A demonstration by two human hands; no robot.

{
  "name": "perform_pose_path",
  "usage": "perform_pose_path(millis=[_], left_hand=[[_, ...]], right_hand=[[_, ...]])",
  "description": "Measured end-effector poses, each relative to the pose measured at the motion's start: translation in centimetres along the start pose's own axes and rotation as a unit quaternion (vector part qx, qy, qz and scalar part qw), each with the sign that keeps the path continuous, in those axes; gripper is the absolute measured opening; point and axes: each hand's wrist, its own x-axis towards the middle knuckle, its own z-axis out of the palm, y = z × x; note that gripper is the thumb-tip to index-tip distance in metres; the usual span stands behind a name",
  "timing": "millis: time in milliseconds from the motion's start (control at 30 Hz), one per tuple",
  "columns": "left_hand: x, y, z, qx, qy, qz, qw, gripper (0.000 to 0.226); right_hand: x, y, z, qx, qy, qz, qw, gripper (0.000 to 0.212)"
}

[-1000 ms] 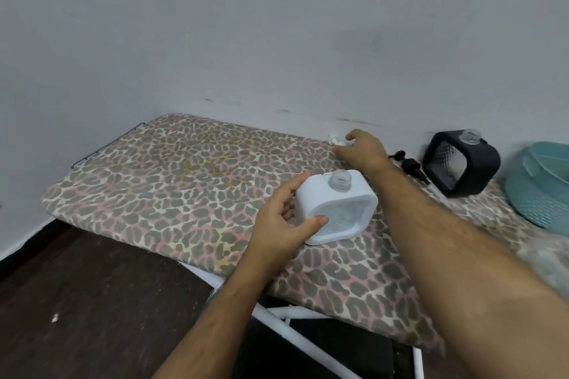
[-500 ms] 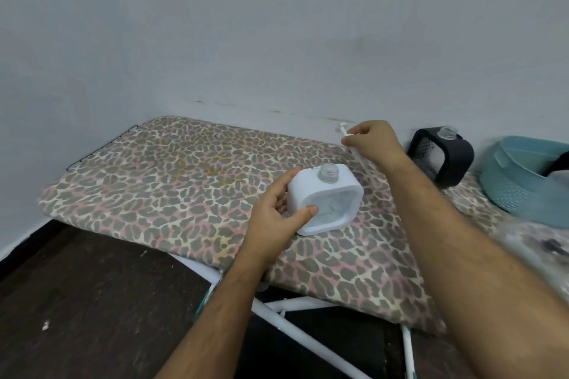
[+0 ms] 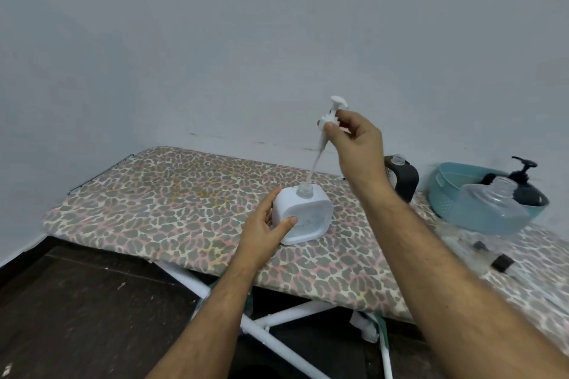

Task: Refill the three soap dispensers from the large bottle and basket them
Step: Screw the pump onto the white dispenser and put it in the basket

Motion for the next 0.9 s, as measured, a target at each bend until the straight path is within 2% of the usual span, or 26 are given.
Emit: perform_pose_path(millis=[167, 467, 567, 767, 900], left_hand=[[-0.1, 0.1, 0.0, 0.004, -0.003, -0.006, 1.0, 0.062], [0.0, -0.1, 0.1, -0.003, 0.0, 0.0, 1.0, 0.061], [0.0, -0.2, 0.1, -0.002, 0.004, -0.002, 1.0, 0.062], [0.1, -0.4, 0.1, 0.002, 0.008, 0.002, 1.0, 0.063], [0.1, -0.3, 0.1, -0.002, 0.003, 0.006, 1.0, 0.063]], right_hand=[[-1.9, 1.6, 0.5, -0.038, -0.022, 0.025, 0.999, 0.02], [-4.1, 4.3, -0.1, -0.095, -0.132, 0.065, 0.985, 0.019], [-4.6, 4.9, -0.3, -0.102, -0.16, 0.095, 0.977, 0.027], [-4.9, 5.0, -0.5, -0.143, -0.148, 0.103, 0.973, 0.019], [-4.7, 4.3, -0.1, -0.229, -0.136, 0.106, 0.958, 0.03]])
